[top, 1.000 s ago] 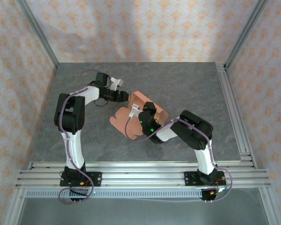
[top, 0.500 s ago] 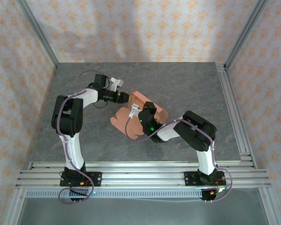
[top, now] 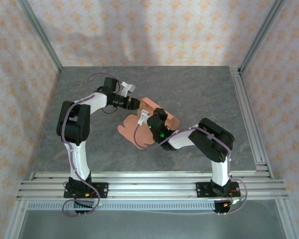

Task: Fold the paper box

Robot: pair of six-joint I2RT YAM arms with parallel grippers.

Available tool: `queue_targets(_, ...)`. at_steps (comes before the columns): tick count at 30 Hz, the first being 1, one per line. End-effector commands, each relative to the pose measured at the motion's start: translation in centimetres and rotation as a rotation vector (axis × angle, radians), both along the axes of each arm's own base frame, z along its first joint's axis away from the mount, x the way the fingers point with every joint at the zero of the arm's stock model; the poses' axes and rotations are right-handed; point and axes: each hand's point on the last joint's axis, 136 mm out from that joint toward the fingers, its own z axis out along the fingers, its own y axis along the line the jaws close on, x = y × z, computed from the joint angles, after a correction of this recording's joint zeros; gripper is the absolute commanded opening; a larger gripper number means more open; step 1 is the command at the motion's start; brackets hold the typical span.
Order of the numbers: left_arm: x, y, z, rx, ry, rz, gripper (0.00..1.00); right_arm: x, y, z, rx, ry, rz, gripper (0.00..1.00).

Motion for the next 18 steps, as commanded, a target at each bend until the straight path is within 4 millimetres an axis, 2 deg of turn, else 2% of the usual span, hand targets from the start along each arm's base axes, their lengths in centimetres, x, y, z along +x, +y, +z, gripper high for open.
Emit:
queue_targets(1, -0.1, -0.2, -0.3, 0.008, 0.0, -0.019, 0.67, 0.2, 0.6, 1.3, 0.04, 0.006, 0.011, 0.0)
queue_targets(13, 0.2, 0.3, -1.5, 0.036, 0.042, 0.024, 0.65, -0.1, 1.0, 2.1, 0.103, 0.085, 0.018, 0.0)
queue_targets(18, 0.0, 0.4, -0.5, 0.016, 0.023, 0.016, 0.68, -0.2, 0.8, 1.8, 0.1, 0.123, 0.009, 0.0)
